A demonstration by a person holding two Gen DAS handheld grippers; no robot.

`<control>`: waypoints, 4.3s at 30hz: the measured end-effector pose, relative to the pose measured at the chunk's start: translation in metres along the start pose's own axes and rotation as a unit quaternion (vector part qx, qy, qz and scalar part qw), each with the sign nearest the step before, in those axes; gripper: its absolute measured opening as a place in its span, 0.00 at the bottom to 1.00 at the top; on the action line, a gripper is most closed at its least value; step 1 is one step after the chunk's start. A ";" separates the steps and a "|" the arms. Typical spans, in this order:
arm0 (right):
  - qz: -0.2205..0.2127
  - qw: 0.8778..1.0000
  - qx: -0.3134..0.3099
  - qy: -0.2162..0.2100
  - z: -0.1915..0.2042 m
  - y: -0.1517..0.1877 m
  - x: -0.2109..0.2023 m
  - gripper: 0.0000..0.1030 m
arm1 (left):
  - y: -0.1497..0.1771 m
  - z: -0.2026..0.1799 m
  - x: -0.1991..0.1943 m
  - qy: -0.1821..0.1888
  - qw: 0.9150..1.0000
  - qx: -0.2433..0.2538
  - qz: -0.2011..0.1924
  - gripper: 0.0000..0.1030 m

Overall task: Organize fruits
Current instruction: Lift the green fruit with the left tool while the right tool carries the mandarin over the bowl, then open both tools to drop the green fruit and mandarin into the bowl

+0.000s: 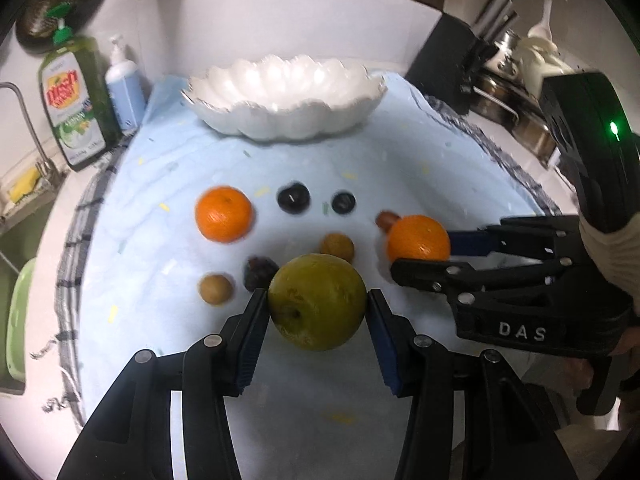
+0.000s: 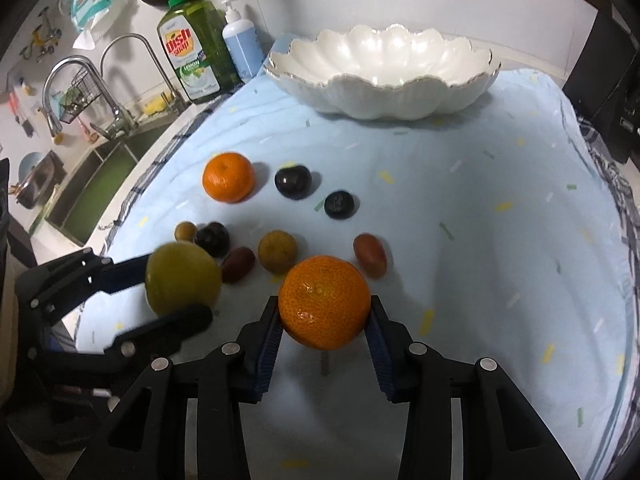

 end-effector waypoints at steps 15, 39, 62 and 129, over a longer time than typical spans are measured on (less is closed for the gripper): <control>-0.084 0.996 -0.006 0.039 -0.013 -0.052 -0.052 0.41 | -0.069 -0.009 -0.043 0.015 0.995 0.009 -0.100 0.47; -0.193 0.971 -0.020 0.140 -0.080 -0.167 -0.102 0.41 | -0.207 -0.012 -0.048 -0.040 0.979 0.021 -0.198 0.47; -0.118 0.984 -0.018 0.130 -0.173 -0.247 -0.007 0.41 | -0.302 -0.003 0.076 -0.075 0.991 0.010 -0.110 0.47; -0.048 0.989 -0.019 0.140 -0.164 -0.204 0.021 0.69 | -0.250 0.050 0.083 -0.146 0.983 -0.060 -0.091 0.94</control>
Point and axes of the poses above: each gripper's, at about its wrist camera, not at the fingertips, and x roughly the way its jaws point, z to its left, y to its underside, the point moved 10 cm from there along x, roughly the way its jaws point, and after that the axes turned 15 degrees about -x, right-handed, at the moved point
